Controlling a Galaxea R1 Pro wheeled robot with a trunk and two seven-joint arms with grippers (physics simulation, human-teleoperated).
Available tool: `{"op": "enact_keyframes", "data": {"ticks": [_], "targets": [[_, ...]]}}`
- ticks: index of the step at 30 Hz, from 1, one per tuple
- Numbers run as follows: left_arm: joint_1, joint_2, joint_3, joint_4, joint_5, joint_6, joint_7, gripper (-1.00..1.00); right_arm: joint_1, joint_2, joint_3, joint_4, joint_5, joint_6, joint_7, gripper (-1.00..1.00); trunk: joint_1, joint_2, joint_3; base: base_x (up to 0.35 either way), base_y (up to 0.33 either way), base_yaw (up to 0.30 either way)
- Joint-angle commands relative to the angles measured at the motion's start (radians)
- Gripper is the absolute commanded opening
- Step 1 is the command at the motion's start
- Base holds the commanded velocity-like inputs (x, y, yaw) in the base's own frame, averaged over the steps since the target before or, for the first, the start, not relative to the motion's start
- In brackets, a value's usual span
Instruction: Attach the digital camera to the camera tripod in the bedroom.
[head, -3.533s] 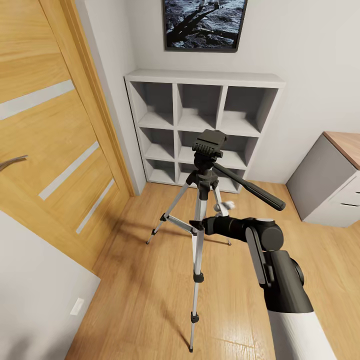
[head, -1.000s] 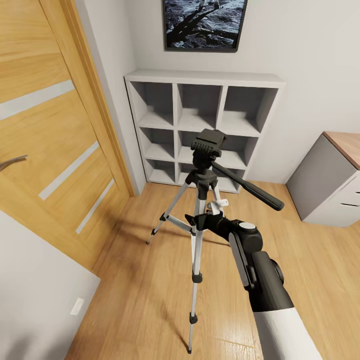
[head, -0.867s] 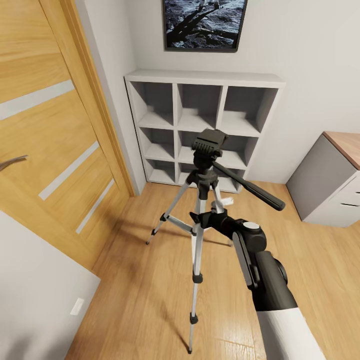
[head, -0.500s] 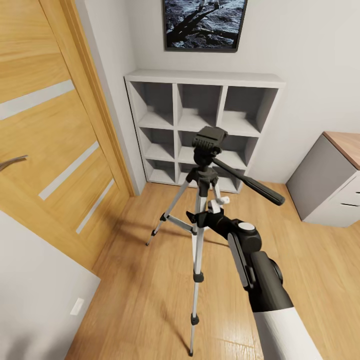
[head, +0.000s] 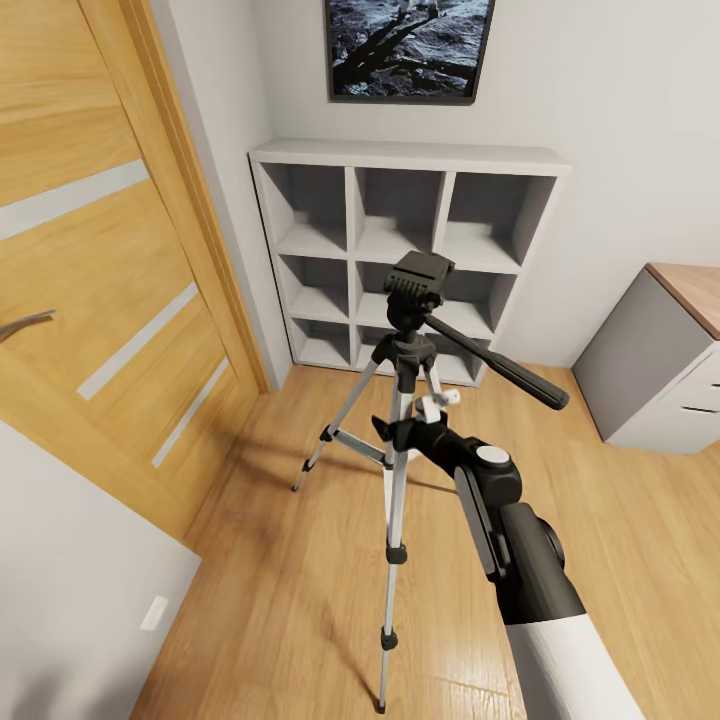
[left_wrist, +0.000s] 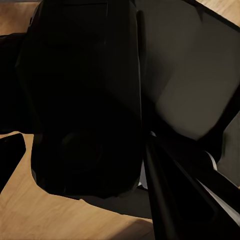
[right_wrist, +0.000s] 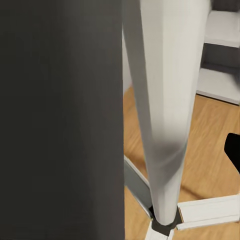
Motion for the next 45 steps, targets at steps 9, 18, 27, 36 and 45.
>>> {"op": "enact_keyframes", "data": {"ticks": [9,18,27,36,45], "targets": [[-0.001,0.000,-0.008,0.000,0.008,0.000,-0.005,-1.00,-0.001,0.001,-0.003,-0.003,0.009,-0.046,0.009,1.00,0.000,-0.002,-0.002,0.000,0.000,0.000],[-0.001,0.000,-0.008,0.000,0.008,0.000,-0.005,-1.00,-0.001,0.001,-0.003,-0.002,0.009,-0.094,0.011,1.00,0.000,-0.002,-0.002,0.000,0.000,0.000],[0.000,0.000,-0.008,0.000,0.008,0.000,-0.005,-1.00,-0.001,0.001,-0.005,-0.001,0.009,-0.094,0.011,1.00,0.000,-0.002,-0.002,0.000,0.000,0.000],[0.000,0.001,-0.008,0.000,0.008,0.000,-0.005,-1.00,-0.001,0.001,-0.005,-0.001,0.009,-0.092,0.007,-1.00,0.000,-0.002,-0.002,0.000,0.000,0.000],[0.000,0.001,-0.008,0.000,0.008,0.000,-0.005,-1.00,-0.001,0.000,-0.006,0.000,0.009,-0.094,0.003,-1.00,0.000,-0.002,-0.002,0.000,0.000,0.000]]}}
